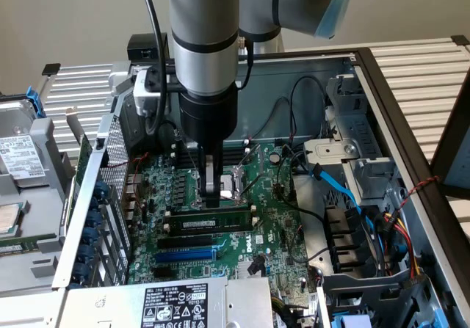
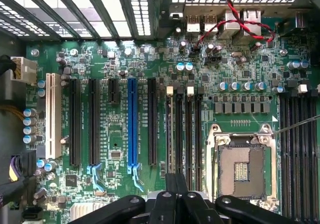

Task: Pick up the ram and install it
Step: 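Press down the ram until it locks into place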

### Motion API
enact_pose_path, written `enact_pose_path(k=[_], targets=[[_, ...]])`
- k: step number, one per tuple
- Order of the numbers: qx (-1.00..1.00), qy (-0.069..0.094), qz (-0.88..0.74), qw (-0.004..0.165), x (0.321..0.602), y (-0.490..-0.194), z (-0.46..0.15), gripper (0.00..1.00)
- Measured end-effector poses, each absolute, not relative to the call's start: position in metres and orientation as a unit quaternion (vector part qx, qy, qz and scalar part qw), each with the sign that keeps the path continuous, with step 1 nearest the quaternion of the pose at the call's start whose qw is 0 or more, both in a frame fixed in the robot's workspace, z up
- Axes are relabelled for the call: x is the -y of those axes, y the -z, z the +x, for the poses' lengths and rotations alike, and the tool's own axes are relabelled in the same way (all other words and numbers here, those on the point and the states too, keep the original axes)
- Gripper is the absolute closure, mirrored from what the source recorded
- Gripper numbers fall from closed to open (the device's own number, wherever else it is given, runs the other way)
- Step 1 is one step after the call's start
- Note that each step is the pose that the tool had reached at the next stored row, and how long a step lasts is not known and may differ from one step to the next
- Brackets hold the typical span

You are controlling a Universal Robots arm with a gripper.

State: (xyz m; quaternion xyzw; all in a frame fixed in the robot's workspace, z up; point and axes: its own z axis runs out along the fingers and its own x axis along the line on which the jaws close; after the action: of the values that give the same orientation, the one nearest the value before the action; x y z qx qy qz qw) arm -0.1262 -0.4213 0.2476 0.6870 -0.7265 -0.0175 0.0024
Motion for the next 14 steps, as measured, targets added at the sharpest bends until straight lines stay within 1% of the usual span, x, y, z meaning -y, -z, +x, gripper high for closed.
enact_pose_path(k=[8, 14], targets=[[0.726, 0.018, 0.687, 0.002, 0.422, -0.238, -0.126, 0.9], [0.726, 0.018, 0.687, 0.002, 0.421, -0.238, -0.126, 0.9]])
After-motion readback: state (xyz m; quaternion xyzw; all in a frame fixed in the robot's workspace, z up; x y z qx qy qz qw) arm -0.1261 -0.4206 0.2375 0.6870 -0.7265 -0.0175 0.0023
